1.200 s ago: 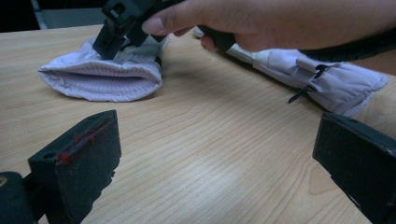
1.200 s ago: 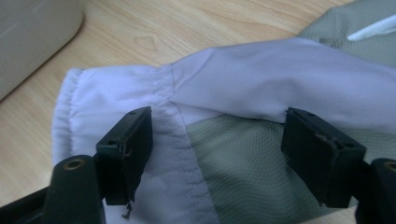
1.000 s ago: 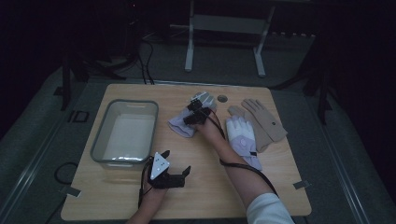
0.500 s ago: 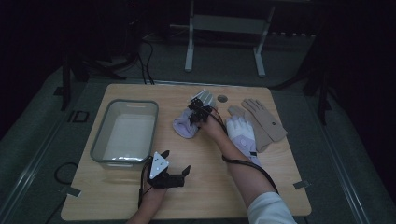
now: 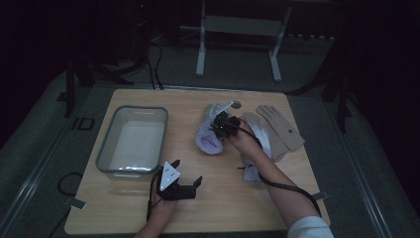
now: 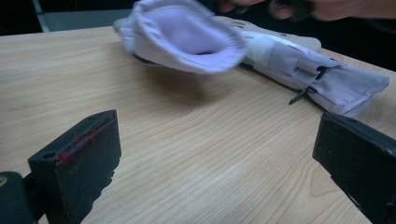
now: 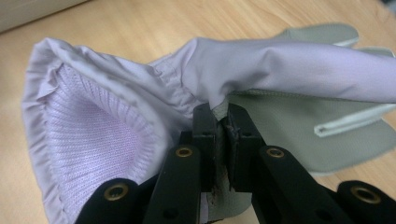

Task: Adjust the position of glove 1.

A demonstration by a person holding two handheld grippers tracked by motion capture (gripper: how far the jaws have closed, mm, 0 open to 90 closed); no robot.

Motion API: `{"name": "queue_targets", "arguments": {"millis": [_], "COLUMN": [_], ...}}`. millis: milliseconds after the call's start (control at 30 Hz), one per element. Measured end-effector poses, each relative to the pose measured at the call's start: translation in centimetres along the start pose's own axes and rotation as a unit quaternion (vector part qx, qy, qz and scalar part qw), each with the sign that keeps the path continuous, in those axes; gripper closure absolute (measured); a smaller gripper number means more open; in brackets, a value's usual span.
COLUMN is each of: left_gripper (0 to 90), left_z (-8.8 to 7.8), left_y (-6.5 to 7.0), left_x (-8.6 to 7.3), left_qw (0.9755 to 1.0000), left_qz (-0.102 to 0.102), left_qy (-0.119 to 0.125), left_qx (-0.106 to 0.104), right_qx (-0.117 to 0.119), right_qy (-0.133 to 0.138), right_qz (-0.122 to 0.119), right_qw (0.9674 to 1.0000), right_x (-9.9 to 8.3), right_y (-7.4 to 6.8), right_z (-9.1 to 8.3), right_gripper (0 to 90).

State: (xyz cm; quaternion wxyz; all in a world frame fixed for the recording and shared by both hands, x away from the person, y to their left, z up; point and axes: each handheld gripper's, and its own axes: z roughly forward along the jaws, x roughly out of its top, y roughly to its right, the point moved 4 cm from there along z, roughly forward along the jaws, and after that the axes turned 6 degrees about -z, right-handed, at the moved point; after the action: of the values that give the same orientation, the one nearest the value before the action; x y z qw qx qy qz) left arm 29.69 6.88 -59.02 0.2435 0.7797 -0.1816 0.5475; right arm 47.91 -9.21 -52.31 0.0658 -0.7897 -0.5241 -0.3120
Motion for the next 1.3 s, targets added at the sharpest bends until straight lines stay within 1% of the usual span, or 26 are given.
{"name": "queue_targets", "arguments": {"millis": [133,233,300,333,400,433,467,500,567,667,800,900,967,1000,1033,1067,1100,1133,1200,1267,1300], "left_gripper": [1.3,1.3,1.3,1.3,1.3,1.3,1.3,1.3,1.3,1.3,1.3,1.3,1.3,1.3,1.3,1.3,1.3,1.3,1.3,1.3,1.3], "left_z": [0.0,0.0,0.0,0.0,0.0,0.0,0.0,0.0,0.0,0.0,0.0,0.0,0.1,0.1,0.1,0.1,0.0,0.0,0.0,0.0,0.0], "left_y": [0.1,0.1,0.1,0.1,0.0,0.1,0.1,0.1,0.1,0.2,0.1,0.1,0.1,0.1,0.1,0.1,0.0,0.0,0.0,0.0,0.0], "left_x": [0.0,0.0,0.0,0.0,0.0,0.0,0.0,0.0,0.0,0.0,0.0,0.0,0.0,0.0,0.0,0.0,0.0,0.0,0.0,0.0,0.0], "left_qw": [1.0000,1.0000,1.0000,1.0000,1.0000,1.0000,1.0000,1.0000,1.0000,1.0000,1.0000,1.0000,1.0000,1.0000,1.0000,1.0000,1.0000,1.0000,1.0000,1.0000,1.0000], "left_qz": [0.003,0.003,0.000,0.000,0.000,0.000,0.001,0.001,0.002,0.006,0.004,0.003,0.001,0.000,0.000,0.000,-0.001,0.000,0.000,0.000,0.000], "left_qy": [-0.001,0.000,-0.001,-0.001,-0.001,-0.001,0.000,0.000,0.000,-0.002,-0.001,-0.002,-0.002,-0.002,-0.002,-0.002,-0.002,-0.002,-0.002,-0.001,0.000], "left_qx": [-0.001,0.000,-0.002,-0.002,-0.003,-0.003,-0.003,-0.002,-0.002,-0.004,-0.005,-0.004,-0.001,-0.002,-0.002,-0.002,-0.004,-0.005,-0.006,-0.008,-0.008], "right_qx": [0.007,0.014,0.017,0.024,0.023,0.028,0.028,0.025,0.030,0.030,0.042,0.054,0.054,0.055,0.061,0.061,0.063,0.072,0.081,0.084,0.086], "right_qy": [0.025,0.028,0.035,0.035,0.034,0.031,0.029,0.026,0.026,0.016,0.003,-0.004,-0.003,-0.004,-0.008,-0.008,-0.012,-0.014,-0.012,-0.009,-0.009], "right_qz": [-0.036,-0.061,-0.074,-0.079,-0.093,-0.094,-0.096,-0.097,-0.093,-0.099,-0.093,-0.093,-0.091,-0.088,-0.079,-0.079,-0.077,-0.070,-0.065,-0.057,-0.055], "right_qw": [0.9990,0.9976,0.9965,0.9960,0.9948,0.9946,0.9945,0.9946,0.9948,0.9945,0.9948,0.9942,0.9944,0.9946,0.9950,0.9950,0.9950,0.9948,0.9945,0.9948,0.9947], "right_x": [-0.8,-1.5,-2.0,-2.3,-2.9,-3.3,-3.6,-3.9,-4.4,-5.2,-6.4,-7.3,-7.5,-7.5,-7.6,-7.6,-7.6,-7.7,-7.8,-7.8,-7.9], "right_y": [-1.2,-2.4,-3.2,-3.5,-4.1,-4.4,-4.6,-4.9,-5.2,-5.4,-5.5,-5.8,-5.9,-5.9,-5.9,-5.9,-5.9,-6.0,-5.9,-5.8,-5.7], "right_z": [-2.6,-4.1,-4.9,-5.2,-5.5,-5.6,-5.6,-5.6,-5.3,-4.5,-2.8,-1.9,-1.7,-1.7,-1.5,-1.5,-1.4,-1.3,-1.4,-1.5,-1.7], "right_gripper": [83.5,83.4,83.4,83.4,83.4,83.4,83.4,83.4,83.3,83.2,82.3,79.7,73.7,68.9,63.8,63.8,61.3,54.7,50.3,43.1,42.3]}}
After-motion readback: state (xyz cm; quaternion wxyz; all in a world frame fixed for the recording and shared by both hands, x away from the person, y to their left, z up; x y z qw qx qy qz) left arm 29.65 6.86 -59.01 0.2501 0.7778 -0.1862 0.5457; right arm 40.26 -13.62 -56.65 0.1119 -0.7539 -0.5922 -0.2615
